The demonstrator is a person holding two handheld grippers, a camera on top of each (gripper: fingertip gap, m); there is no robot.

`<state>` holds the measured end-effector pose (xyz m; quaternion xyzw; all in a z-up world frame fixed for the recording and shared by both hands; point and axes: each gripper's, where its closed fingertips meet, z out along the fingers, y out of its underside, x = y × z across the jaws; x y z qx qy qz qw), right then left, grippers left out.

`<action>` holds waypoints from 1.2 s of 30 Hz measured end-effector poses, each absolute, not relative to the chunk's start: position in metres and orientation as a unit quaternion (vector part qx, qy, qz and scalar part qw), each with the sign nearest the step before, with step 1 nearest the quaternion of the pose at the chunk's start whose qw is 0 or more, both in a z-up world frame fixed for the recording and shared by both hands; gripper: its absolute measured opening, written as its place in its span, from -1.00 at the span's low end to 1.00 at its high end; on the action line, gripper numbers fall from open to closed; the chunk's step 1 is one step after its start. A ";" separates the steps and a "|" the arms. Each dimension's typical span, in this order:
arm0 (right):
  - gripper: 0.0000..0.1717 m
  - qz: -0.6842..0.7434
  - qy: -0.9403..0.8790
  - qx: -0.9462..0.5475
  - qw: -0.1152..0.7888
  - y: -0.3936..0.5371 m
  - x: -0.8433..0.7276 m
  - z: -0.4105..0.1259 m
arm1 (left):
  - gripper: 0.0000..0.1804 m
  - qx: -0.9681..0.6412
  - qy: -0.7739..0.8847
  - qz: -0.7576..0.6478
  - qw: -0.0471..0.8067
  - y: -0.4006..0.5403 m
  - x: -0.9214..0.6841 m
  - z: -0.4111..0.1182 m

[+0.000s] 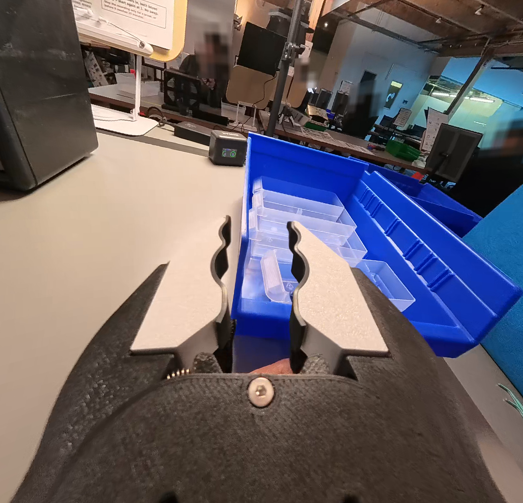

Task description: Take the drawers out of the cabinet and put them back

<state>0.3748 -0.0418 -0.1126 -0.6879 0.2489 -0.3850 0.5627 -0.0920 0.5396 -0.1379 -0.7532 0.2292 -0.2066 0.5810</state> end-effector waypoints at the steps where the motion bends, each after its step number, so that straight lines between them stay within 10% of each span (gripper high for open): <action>1: -0.53 -0.382 0.249 -0.692 0.560 -0.041 0.376 -0.114 | -0.57 -0.753 0.227 -0.208 0.581 0.540 -0.092 -0.138; 13: -0.70 -0.335 0.266 -0.721 0.545 -0.036 0.384 -0.127 | -0.93 -0.754 0.232 -0.224 0.572 0.539 -0.090 -0.139; 36: -0.96 -0.308 0.266 -0.728 0.552 -0.034 0.383 -0.129 | -0.94 -0.722 0.319 -0.199 0.581 0.492 -0.081 -0.138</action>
